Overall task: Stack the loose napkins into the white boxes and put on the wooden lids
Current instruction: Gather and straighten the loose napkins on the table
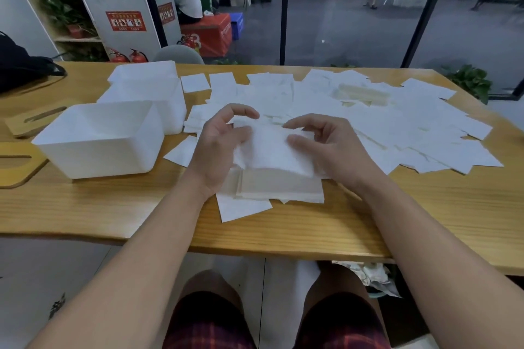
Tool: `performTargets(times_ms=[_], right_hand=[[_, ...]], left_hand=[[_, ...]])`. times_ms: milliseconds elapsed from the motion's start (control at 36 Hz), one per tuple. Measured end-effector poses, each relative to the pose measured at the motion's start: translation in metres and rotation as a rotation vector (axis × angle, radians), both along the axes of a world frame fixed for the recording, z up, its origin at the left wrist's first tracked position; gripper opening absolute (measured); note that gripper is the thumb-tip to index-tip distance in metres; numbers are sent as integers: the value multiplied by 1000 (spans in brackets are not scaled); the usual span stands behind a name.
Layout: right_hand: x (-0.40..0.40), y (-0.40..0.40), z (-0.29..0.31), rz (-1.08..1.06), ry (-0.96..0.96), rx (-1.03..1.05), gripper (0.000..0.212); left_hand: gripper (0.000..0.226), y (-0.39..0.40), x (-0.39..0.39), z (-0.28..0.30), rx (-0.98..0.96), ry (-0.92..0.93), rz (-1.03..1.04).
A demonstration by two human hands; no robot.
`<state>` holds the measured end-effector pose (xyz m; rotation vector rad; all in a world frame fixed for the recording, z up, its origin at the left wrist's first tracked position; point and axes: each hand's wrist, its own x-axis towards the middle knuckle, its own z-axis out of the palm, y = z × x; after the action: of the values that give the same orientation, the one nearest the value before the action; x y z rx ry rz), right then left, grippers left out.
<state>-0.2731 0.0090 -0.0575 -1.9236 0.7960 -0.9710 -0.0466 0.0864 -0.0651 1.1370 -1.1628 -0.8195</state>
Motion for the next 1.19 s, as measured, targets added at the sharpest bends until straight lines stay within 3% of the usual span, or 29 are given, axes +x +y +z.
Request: performTargets(times_ms=[83,222,417,611,750,944,1028,1194], right_hand=[[-8,-8,0,-34,-11,37,13],[-21,-9,-7,-34,172,-17,22],[-21,-7,-17,-28,320,-70,27],[-22,-12,-22,-114,336,-215,27],[-17,-13,-27,-84,343,-237,13],[-12,-17,-33,-87,384,-237,25],[-11,-19,-35,-85,394,-232,27],[-10,-22,-38,-85,416,-240,25]], left_hand=[[27,2,3,-4,33,-180,30],[28,3,3,-9,121,-411,3],[34,4,3,-13,151,-572,6],[13,-11,12,-19,55,-657,181],[22,-39,25,-21,139,-899,266],[75,-66,26,-18,354,-1033,246],[75,-71,24,-22,368,-1058,223],[53,-79,29,-27,339,-978,242]])
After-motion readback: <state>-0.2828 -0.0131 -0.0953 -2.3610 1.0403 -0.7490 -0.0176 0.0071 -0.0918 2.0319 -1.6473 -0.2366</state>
